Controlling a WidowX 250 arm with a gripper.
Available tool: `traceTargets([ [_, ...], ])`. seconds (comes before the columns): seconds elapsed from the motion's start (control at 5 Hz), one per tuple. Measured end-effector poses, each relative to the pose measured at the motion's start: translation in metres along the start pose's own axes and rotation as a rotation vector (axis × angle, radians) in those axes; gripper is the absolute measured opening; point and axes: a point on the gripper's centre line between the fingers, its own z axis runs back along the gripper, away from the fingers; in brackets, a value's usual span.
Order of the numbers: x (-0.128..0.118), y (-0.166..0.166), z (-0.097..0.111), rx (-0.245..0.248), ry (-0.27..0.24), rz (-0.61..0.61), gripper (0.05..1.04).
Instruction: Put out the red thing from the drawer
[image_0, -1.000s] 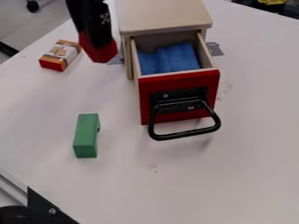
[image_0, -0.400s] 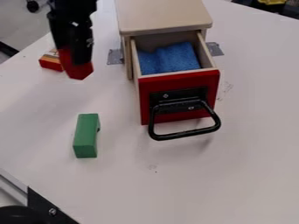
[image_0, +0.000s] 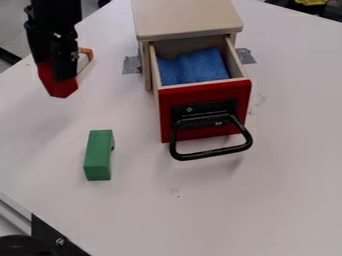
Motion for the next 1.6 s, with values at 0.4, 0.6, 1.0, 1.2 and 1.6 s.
traceTargets([
  [0.4,0.005,0.018,-0.038,-0.005,0.125,0.054,0.735],
  [0.6,0.01,0.023,-0.05,0.009,0.17,0.068,0.735],
  [1.0,0.015,0.032,-0.061,0.021,0.212,0.089,0.783],
  [1.2,0.017,0.026,-0.055,-0.037,0.218,0.093,1.002],
  [1.6,0.011,0.015,-0.023,-0.124,0.177,0.053,1.001],
])
